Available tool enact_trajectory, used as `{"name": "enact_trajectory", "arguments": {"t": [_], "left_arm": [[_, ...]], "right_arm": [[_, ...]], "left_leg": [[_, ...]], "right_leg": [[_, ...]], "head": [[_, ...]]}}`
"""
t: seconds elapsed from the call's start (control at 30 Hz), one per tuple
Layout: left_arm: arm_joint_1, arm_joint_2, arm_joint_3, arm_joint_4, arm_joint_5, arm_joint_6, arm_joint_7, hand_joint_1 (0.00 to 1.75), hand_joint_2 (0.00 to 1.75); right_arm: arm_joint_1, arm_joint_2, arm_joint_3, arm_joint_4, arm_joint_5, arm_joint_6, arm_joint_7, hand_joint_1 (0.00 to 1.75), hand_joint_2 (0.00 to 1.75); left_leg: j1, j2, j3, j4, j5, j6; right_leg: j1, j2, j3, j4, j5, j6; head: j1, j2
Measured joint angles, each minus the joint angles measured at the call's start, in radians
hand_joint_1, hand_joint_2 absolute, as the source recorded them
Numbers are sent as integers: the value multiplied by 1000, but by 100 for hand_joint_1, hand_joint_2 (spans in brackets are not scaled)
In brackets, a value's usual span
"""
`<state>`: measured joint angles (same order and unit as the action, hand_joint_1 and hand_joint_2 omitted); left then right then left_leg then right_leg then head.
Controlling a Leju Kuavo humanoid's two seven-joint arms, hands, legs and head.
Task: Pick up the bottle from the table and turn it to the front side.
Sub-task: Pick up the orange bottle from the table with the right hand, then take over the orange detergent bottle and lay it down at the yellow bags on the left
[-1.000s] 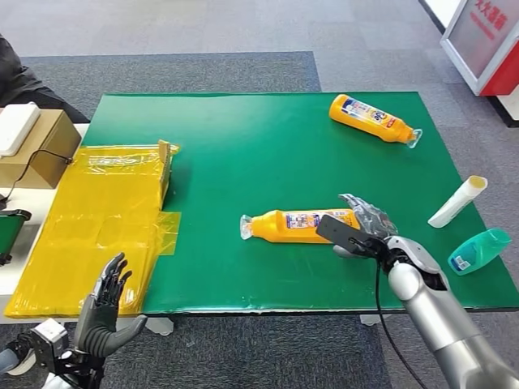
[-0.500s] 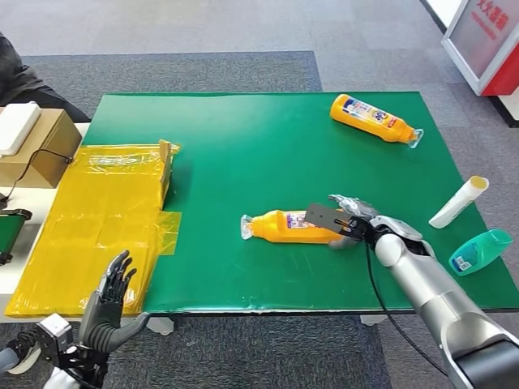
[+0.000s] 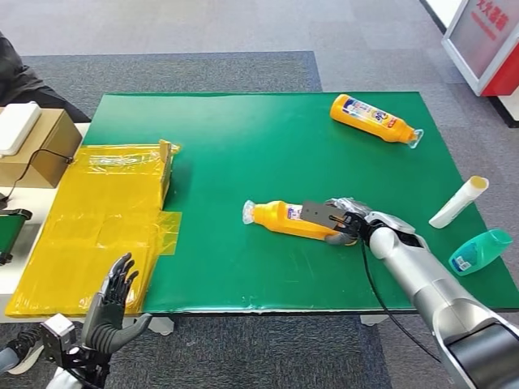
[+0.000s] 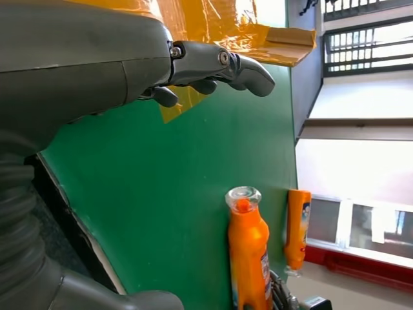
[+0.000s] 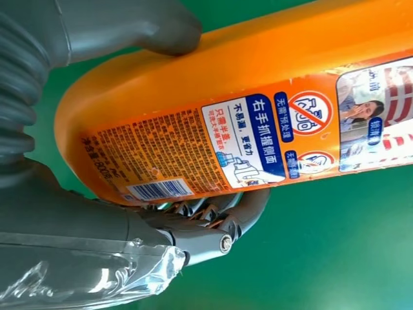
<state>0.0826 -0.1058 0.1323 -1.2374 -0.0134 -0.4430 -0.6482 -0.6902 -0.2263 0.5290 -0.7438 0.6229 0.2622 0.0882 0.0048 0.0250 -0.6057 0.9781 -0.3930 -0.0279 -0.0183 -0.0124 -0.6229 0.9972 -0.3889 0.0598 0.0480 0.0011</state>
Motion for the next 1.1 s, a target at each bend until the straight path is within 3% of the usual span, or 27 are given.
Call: {"name": "enact_trajectory", "arguments": {"t": [0.13,0.3,0.5,0.67,0.87,1.1], "left_arm": [[6,0,1,2,0,3,-2,0,175],[30,0,10,-7,1,3,-2,0,175],[40,-2,20,-16,3,-4,-2,0,175],[38,-5,28,-18,45,-37,20,0,175],[-37,-1,19,1,223,-164,136,0,175],[-192,29,-81,68,390,-259,247,0,175]], "right_arm": [[24,-9,6,-41,-17,-38,-8,175,175],[142,-35,-22,-242,-71,-113,-29,175,175],[225,-53,-51,-388,-81,-124,-34,175,175],[327,-47,-97,-509,-148,-175,-130,175,175],[505,37,-127,-650,-236,-208,-282,175,175],[562,154,-95,-644,-311,-200,-403,175,175]], "left_leg": [[0,0,0,0,0,0],[0,0,0,0,-1,-1],[0,0,-1,0,-1,-1],[0,-2,-1,0,-1,-1],[1,-3,-1,0,-2,-2],[2,-3,-1,0,0,-3]], "right_leg": [[0,0,0,0,0,0],[0,0,-1,0,-1,0],[0,0,-1,0,-2,0],[0,-3,0,0,-2,-1],[2,-4,-1,0,-3,-2],[3,-4,-1,0,-1,-3]], "head": [[0,0],[0,0],[0,0],[0,0],[0,0],[0,0]]}}
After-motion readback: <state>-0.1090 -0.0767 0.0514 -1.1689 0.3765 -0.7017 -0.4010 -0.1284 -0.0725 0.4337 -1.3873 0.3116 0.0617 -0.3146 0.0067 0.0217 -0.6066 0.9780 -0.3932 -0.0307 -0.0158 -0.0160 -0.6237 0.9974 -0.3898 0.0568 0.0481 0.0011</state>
